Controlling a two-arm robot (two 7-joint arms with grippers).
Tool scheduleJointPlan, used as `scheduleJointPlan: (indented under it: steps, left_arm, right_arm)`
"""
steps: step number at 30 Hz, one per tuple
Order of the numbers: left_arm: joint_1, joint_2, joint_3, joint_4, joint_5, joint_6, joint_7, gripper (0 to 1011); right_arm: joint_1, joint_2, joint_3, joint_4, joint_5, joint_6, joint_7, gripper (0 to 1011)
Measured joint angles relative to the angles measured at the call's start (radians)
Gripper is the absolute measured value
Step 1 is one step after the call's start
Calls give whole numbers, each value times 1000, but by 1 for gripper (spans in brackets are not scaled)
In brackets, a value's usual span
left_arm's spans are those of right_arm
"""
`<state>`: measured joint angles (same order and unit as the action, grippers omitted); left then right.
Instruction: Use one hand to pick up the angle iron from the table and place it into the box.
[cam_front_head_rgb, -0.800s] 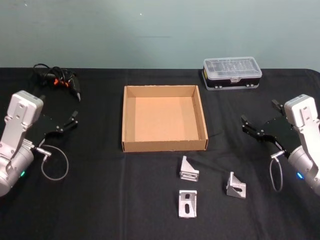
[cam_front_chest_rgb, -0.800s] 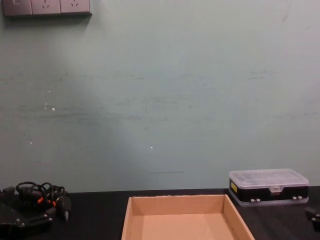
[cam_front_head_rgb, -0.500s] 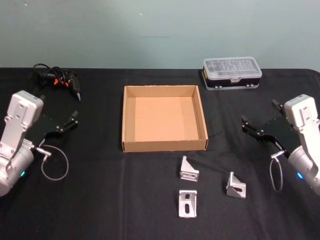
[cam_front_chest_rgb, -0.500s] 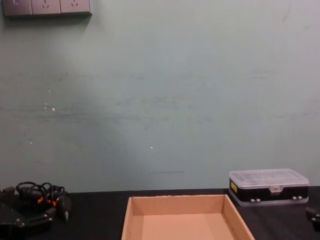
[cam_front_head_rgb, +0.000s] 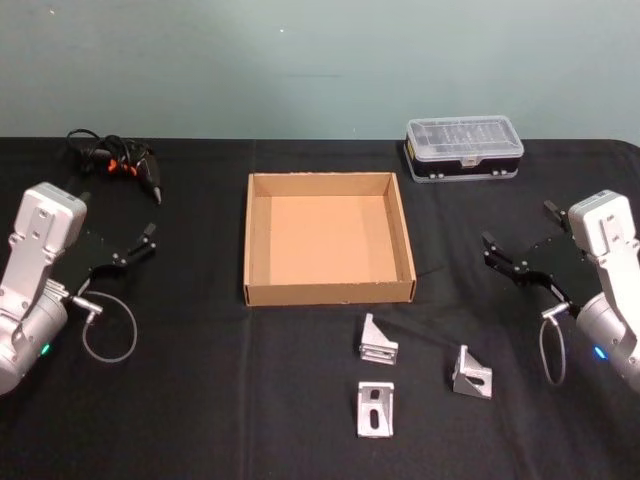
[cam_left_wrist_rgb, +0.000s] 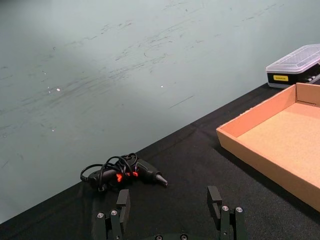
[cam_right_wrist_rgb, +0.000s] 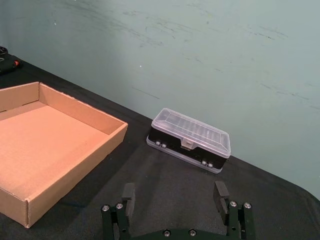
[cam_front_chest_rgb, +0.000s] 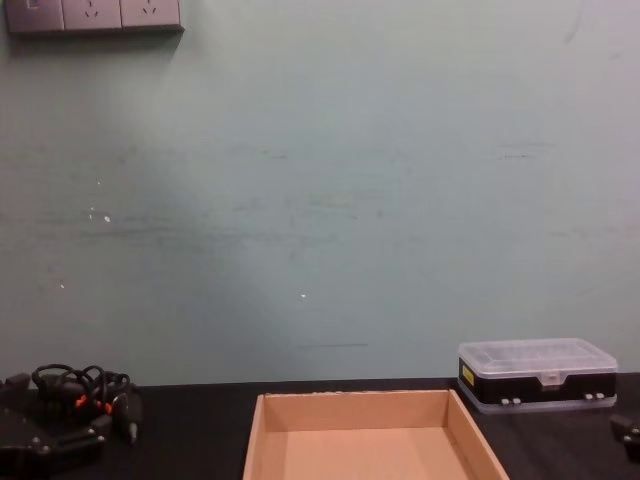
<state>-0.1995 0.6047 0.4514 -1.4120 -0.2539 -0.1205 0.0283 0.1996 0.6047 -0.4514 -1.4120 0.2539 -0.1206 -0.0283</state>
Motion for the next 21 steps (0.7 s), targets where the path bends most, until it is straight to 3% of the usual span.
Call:
scheduleJointPlan:
  steps: [21]
  left_arm:
    - [0,0,0,0,0,0,0,1011]
  right_arm:
    - [0,0,0,0,0,0,0,1000]
